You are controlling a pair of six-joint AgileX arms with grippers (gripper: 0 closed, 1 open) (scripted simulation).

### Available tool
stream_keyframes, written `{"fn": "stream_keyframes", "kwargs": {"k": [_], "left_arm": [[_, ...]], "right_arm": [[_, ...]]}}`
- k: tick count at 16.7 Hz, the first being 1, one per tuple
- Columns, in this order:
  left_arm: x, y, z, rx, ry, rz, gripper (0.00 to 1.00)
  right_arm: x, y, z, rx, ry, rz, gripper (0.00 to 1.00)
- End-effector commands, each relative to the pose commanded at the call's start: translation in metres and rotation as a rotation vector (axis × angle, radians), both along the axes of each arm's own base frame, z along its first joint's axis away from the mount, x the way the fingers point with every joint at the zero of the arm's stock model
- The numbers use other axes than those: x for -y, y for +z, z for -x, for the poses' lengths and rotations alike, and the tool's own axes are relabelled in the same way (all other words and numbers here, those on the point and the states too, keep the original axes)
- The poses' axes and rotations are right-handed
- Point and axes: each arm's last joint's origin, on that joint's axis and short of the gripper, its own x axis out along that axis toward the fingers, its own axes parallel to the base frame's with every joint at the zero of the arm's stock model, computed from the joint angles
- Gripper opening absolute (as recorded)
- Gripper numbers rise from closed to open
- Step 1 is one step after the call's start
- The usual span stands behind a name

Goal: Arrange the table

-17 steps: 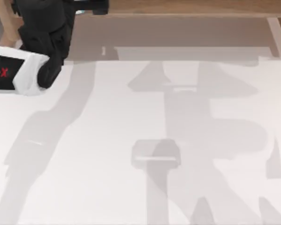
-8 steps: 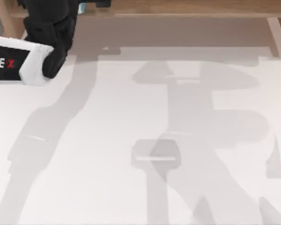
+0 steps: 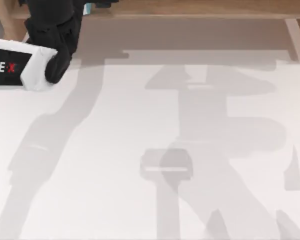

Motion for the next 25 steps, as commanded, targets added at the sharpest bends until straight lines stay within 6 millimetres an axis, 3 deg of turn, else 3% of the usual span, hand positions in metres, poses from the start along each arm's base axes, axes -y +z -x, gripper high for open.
{"fn": "stream_keyframes", "kwargs": {"k": [7,17,25], "left_arm": [[0.0,0.0,0.0,0.0,0.0,0.0,0.02],[0.001,0.001,0.001,0.002,-0.002,-0.001,0.0],[0.0,0.015,0.04,0.001,-0.002,-0.001,0.0]], "right_arm": [[0.0,0.0,0.0,0.0,0.0,0.0,1.0],[0.0,0.0,0.0,0.0,0.0,0.0,1.0],[0.0,0.0,0.0,0.0,0.0,0.0,1.0]]}}
